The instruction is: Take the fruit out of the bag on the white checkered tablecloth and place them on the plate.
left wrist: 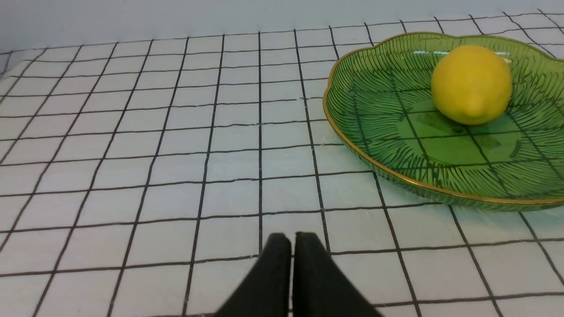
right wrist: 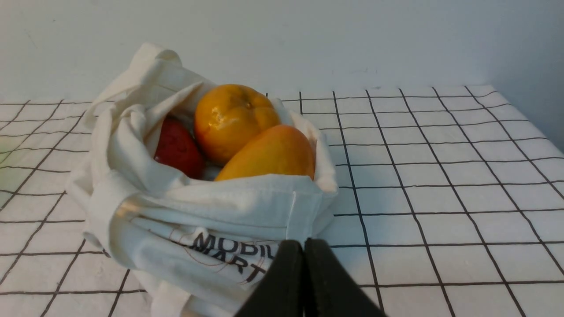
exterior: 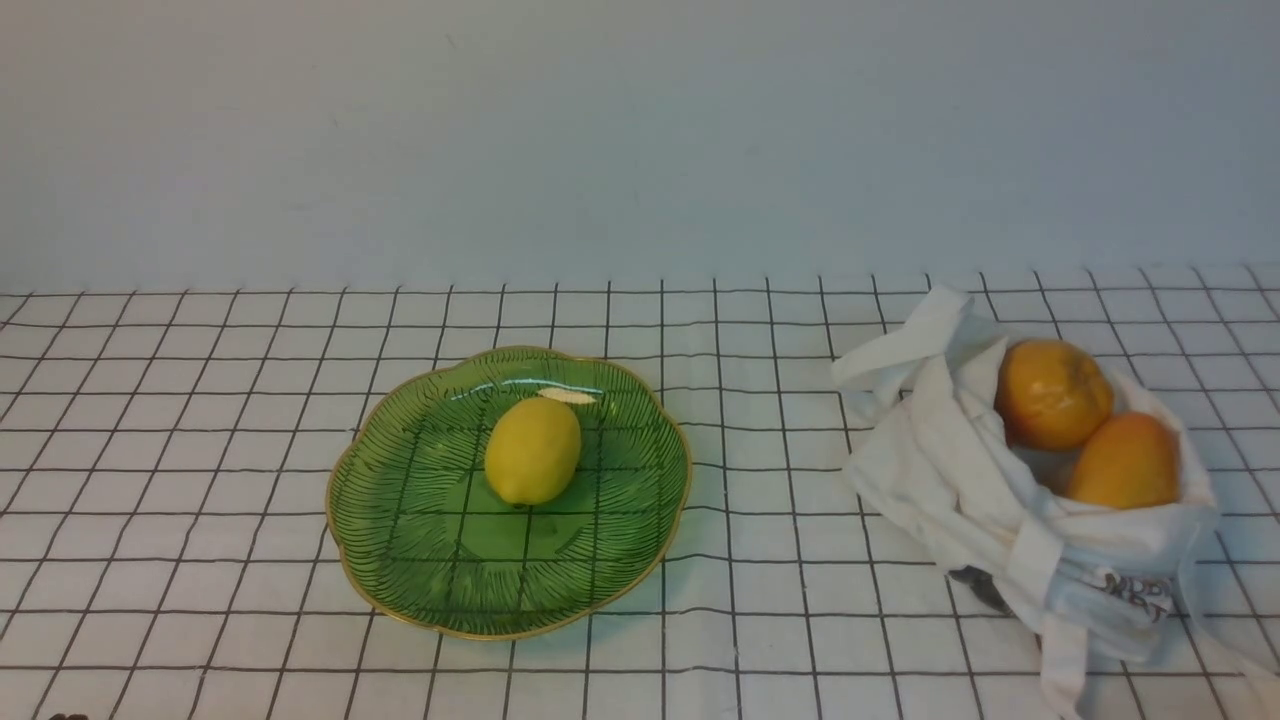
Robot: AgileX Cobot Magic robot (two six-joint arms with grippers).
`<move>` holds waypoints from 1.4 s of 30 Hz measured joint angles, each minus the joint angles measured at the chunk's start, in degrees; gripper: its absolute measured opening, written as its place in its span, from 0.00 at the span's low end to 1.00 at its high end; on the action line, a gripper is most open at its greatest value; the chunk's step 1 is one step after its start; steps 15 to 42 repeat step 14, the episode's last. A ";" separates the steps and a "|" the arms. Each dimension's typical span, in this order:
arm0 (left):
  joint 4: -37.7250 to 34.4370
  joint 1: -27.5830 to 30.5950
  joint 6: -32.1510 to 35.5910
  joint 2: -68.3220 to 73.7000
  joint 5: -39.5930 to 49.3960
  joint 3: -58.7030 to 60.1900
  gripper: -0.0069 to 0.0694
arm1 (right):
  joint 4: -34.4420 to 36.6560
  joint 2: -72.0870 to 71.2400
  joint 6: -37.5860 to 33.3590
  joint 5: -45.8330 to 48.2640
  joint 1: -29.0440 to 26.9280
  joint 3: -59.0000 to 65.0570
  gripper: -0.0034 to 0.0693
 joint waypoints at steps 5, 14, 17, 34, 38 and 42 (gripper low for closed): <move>0.00 0.00 0.00 0.00 0.00 0.00 0.08 | 0.00 0.00 0.42 0.00 0.00 0.00 0.03; 0.00 0.00 0.00 0.00 0.00 0.00 0.08 | 0.00 0.00 0.60 0.00 0.00 0.00 0.03; 0.00 0.00 0.00 0.00 0.00 0.00 0.08 | 0.00 0.00 0.60 0.00 0.00 0.00 0.03; 0.00 0.00 0.00 0.00 0.00 0.00 0.08 | 0.00 0.00 0.60 0.00 0.00 0.00 0.03; 0.00 0.00 0.00 0.00 0.00 0.00 0.08 | 0.00 0.00 0.60 0.00 0.00 0.00 0.03; 0.00 0.00 0.00 0.00 0.00 0.00 0.08 | 0.00 0.00 0.60 0.00 0.00 0.00 0.03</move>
